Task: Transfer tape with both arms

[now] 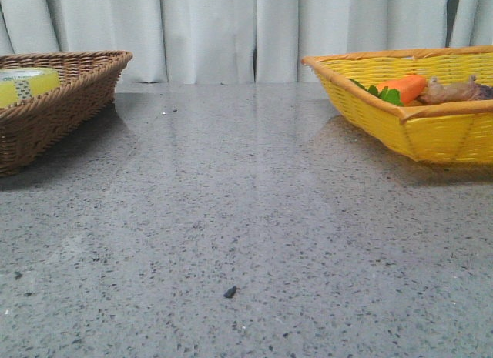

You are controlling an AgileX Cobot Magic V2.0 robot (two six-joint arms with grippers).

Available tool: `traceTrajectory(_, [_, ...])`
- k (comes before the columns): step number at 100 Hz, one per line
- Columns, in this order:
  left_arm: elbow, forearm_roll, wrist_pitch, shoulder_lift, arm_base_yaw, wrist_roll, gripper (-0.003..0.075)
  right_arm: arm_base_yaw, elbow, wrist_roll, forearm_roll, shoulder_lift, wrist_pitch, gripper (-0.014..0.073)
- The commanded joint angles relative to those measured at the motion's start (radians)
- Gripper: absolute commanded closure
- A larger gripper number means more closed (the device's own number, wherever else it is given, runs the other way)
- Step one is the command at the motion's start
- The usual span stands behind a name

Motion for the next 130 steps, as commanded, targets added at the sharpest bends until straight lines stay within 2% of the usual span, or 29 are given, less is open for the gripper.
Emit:
traceTrajectory(1, [0.01, -0.004, -0.042, -0.029, 0.0, -0.009, 0.0741, -0.002, -0.016, -0.003, -0.023, 0.019, -0.069, 0.065])
traceTrajectory(71, [0.01, -0.004, -0.042, -0.029, 0.0, -0.009, 0.0741, -0.004, -0.013, -0.003, -0.034, 0.017, -0.06, 0.065])
traceTrajectory(82, [0.01, -0.004, -0.042, -0.029, 0.0, -0.009, 0.0741, -0.03, 0.039, -0.003, -0.11, 0.017, -0.05, 0.065])
traceTrajectory(91, [0.01, -0.004, -0.042, -0.029, 0.0, -0.009, 0.0741, -0.086, 0.135, 0.011, -0.144, 0.017, -0.092, 0.065])
traceTrajectory(99, [0.01, -0.004, -0.042, -0.029, 0.0, -0.009, 0.0741, -0.167, 0.236, 0.142, -0.137, 0.017, -0.136, 0.065])
traceTrajectory(108, [0.01, -0.004, -0.042, -0.029, 0.0, -0.009, 0.0741, -0.269, 0.38, 0.283, -0.126, 0.017, -0.268, 0.065])
traceTrajectory(115, [0.01, -0.004, -0.042, -0.029, 0.0, -0.009, 0.0741, -0.355, 0.485, 0.305, -0.051, 0.017, -0.402, 0.065])
traceTrajectory(121, [0.01, -0.004, -0.042, -0.029, 0.0, -0.009, 0.0741, -0.431, 0.571, 0.305, 0.07, 0.017, -0.503, 0.0652])
traceTrajectory(130, [0.01, -0.004, -0.042, -0.029, 0.0, -0.009, 0.0741, -0.516, 0.672, 0.305, 0.138, 0.017, -0.611, 0.0653])
